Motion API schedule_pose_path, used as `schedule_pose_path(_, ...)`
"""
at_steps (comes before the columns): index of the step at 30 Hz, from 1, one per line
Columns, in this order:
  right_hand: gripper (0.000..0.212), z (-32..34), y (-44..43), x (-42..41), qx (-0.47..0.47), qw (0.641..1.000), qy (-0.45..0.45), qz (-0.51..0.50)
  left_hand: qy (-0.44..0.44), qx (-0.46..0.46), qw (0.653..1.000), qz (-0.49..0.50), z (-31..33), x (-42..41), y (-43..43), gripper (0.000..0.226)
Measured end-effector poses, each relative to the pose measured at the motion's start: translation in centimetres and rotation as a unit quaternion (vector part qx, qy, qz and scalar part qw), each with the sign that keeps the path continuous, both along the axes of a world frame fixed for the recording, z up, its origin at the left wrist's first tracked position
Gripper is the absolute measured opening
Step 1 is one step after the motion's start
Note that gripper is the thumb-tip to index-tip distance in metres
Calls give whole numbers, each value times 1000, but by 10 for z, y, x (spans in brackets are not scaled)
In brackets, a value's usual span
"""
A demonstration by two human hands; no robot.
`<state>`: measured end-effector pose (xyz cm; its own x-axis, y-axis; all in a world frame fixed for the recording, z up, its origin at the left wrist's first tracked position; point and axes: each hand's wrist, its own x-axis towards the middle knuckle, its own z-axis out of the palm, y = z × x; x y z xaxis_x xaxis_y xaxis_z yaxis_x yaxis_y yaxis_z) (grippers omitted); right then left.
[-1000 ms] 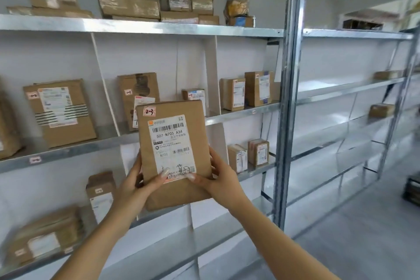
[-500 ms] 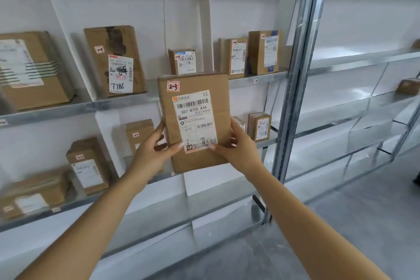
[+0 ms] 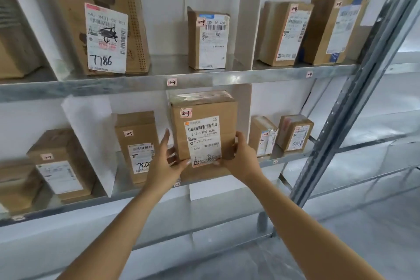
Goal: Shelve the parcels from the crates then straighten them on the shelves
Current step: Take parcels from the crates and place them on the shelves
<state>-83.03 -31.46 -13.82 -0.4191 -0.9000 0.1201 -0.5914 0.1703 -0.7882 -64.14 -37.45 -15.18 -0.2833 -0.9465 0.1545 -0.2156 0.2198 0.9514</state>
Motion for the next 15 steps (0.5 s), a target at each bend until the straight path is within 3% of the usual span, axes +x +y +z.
schedule_pose_path(5, 88, -53, -53, -24, 68, 998, 13, 9, -56, 24, 998, -17, -55, -23, -49, 98)
schedule_pose_path(11, 71, -122, -97, -44, 127, 991, 30, 6, -72, 72, 995, -2, -136, -46, -86, 66)
schedule_pose_path(15, 57, -145, -119, -58, 116, 993, 31, -6, -80, 38, 996, 33, -153, -60, -102, 57)
